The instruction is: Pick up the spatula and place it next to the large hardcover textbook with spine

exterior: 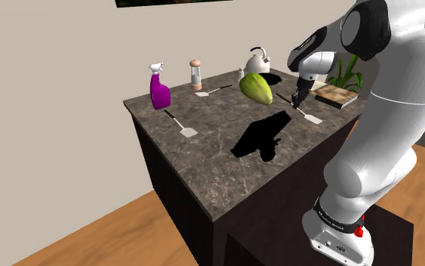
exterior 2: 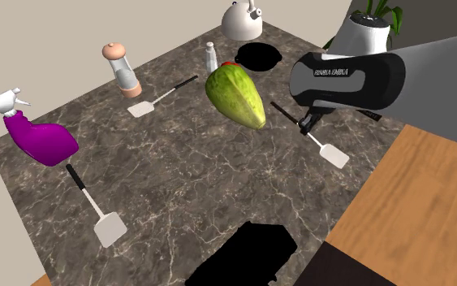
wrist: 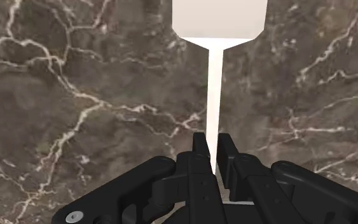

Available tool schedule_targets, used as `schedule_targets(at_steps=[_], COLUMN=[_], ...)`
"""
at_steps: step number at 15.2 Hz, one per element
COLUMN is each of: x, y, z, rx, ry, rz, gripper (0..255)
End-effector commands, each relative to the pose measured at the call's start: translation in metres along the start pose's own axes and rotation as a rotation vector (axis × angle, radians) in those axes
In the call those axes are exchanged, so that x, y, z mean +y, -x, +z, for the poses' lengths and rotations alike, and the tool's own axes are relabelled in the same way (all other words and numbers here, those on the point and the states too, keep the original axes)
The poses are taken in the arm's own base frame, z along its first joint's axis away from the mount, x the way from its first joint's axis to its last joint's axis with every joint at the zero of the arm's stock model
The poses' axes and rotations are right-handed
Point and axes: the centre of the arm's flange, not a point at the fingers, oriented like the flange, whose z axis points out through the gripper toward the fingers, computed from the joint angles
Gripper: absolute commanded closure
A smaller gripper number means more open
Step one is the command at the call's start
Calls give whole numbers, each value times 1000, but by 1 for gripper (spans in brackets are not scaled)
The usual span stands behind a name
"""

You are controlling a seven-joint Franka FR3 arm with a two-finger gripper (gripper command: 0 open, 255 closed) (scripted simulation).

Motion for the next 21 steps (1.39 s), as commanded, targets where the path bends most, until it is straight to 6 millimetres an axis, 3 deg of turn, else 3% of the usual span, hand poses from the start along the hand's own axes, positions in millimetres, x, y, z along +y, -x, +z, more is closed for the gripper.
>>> schedule_targets(at_steps=[1,8,9,14,18,21], x=[-1,-1,-1,-1,-1,-1], y=[0,0,0,0,0,0], z=[5,5,5,5,-45,-45], rx=[0,0,0,0,0,0], ry=[0,0,0,0,0,0], rz=[0,0,0,0,0,0], gripper=[255,255,0,0,0,0])
